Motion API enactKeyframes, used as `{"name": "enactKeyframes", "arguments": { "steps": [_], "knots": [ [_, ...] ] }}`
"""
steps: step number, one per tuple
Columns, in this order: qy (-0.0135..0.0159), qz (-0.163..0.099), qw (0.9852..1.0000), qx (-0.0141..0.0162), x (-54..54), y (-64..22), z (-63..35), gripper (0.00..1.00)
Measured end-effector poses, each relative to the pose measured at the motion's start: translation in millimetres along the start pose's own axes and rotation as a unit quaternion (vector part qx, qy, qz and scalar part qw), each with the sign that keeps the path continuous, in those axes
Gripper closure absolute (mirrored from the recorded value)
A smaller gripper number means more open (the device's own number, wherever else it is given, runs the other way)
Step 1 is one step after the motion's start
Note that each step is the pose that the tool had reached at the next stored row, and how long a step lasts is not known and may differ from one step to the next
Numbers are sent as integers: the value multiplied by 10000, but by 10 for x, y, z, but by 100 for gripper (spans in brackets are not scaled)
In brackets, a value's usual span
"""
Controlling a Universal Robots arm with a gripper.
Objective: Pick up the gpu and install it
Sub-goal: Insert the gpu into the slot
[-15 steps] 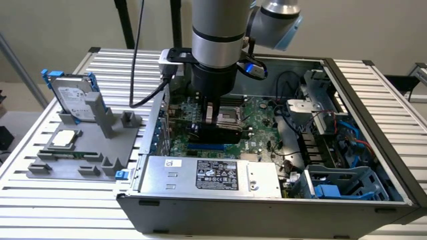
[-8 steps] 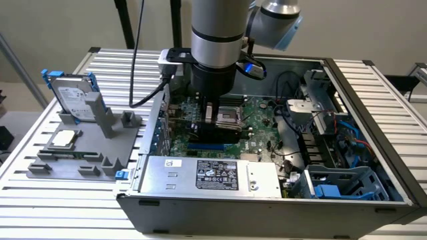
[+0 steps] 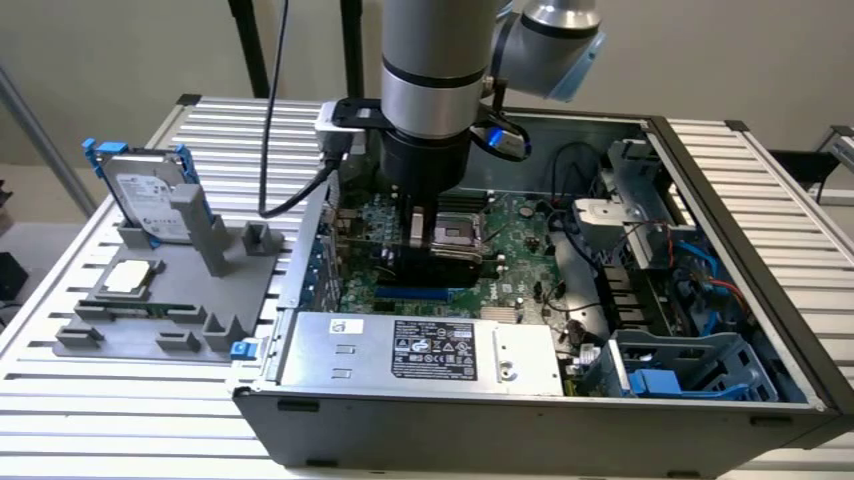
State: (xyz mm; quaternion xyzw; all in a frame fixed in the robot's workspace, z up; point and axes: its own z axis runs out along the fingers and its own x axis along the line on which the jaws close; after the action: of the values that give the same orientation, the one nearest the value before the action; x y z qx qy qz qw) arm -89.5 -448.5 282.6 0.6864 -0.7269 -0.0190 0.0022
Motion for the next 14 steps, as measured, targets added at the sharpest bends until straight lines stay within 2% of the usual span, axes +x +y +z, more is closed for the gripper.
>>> {"name": "enactKeyframes", "arguments": {
  "steps": [6, 14],
  "knots": [
    [4, -138, 9999, -3, -24, 0, 19, 74],
    [6, -157, 9999, -3, -24, 0, 45, 74]
  ]
}}
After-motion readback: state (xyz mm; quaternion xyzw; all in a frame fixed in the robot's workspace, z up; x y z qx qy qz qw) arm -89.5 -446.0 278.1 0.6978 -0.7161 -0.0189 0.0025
